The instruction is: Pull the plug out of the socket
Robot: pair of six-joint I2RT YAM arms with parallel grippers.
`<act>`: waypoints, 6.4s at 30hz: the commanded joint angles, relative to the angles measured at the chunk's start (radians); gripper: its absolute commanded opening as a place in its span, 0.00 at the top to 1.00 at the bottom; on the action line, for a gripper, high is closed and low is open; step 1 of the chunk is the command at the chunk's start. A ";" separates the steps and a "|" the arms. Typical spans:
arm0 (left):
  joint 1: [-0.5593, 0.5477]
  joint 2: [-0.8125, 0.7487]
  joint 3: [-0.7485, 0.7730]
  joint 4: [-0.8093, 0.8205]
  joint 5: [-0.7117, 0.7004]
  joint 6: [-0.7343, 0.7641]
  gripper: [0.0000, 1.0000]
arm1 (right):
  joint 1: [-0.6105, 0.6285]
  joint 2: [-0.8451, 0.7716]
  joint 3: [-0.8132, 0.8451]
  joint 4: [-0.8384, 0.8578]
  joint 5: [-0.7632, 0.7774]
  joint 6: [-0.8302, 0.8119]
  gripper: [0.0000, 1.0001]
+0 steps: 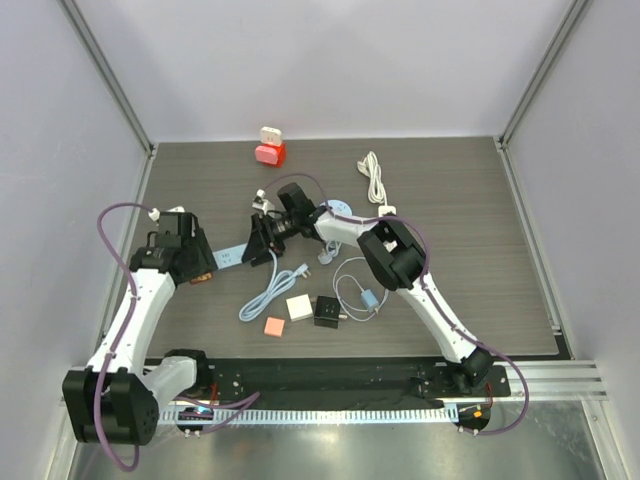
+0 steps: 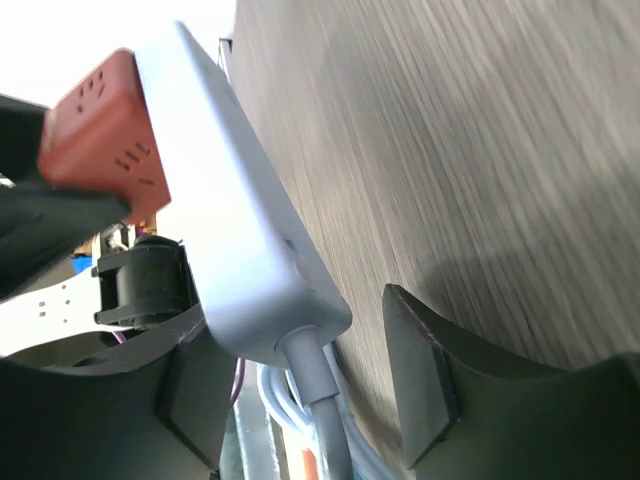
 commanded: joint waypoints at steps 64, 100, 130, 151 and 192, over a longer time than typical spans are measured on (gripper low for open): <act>-0.035 -0.122 0.064 0.023 0.219 -0.124 1.00 | 0.136 0.145 0.376 -0.315 0.406 -0.332 0.99; -0.058 0.022 0.127 -0.025 0.130 0.001 0.17 | -0.008 0.064 0.124 -0.226 0.003 -0.211 0.99; -0.084 0.401 0.174 0.143 0.279 0.130 0.31 | -0.008 0.134 0.142 -0.007 -0.174 -0.004 0.99; -0.111 -0.050 0.066 -0.002 0.143 -0.068 1.00 | 0.013 0.240 0.246 0.041 -0.090 0.127 0.99; -0.196 -0.258 0.037 0.080 0.541 -0.164 1.00 | 0.037 0.294 0.466 0.197 0.279 0.329 0.59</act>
